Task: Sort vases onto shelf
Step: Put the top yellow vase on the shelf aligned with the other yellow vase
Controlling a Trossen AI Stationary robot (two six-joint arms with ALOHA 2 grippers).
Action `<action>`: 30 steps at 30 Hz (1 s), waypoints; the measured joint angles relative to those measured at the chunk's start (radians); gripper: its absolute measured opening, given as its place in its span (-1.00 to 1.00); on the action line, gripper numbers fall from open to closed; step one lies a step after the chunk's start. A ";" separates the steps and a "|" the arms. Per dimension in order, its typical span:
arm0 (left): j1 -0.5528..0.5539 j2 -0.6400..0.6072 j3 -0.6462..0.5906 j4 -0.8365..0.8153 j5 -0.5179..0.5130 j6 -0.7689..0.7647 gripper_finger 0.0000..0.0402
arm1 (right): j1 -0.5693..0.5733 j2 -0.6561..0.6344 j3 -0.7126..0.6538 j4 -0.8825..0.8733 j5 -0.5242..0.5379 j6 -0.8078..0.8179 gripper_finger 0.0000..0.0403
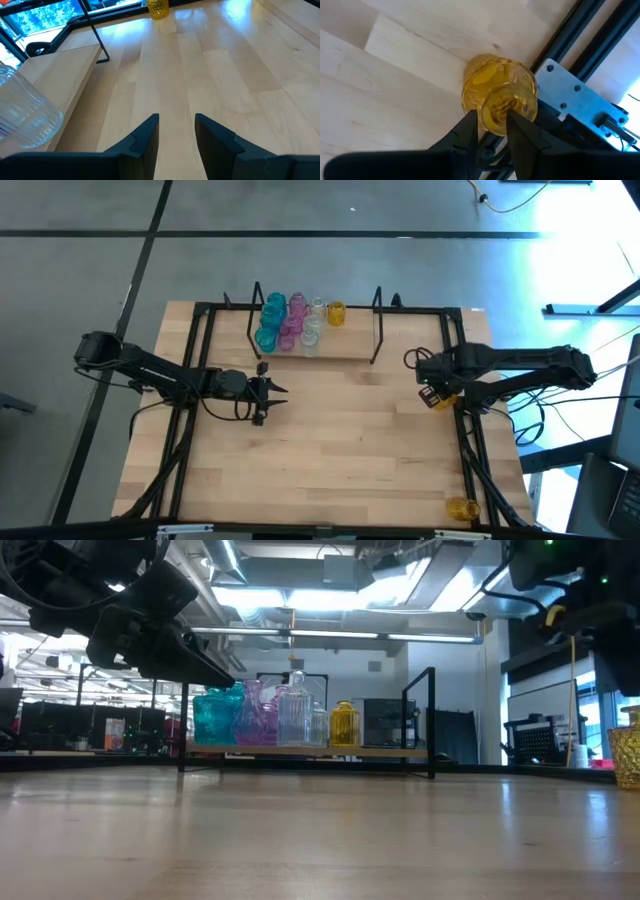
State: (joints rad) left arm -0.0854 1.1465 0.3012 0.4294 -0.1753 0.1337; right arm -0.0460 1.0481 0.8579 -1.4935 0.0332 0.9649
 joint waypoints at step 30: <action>0.000 0.000 0.000 -0.001 0.000 0.000 -0.41 | 0.000 0.003 -0.069 0.058 -0.019 -0.001 -0.56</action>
State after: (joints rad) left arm -0.0855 1.1465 0.3012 0.4286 -0.1753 0.1337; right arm -0.0460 1.0507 0.7887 -1.4350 0.0144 0.9643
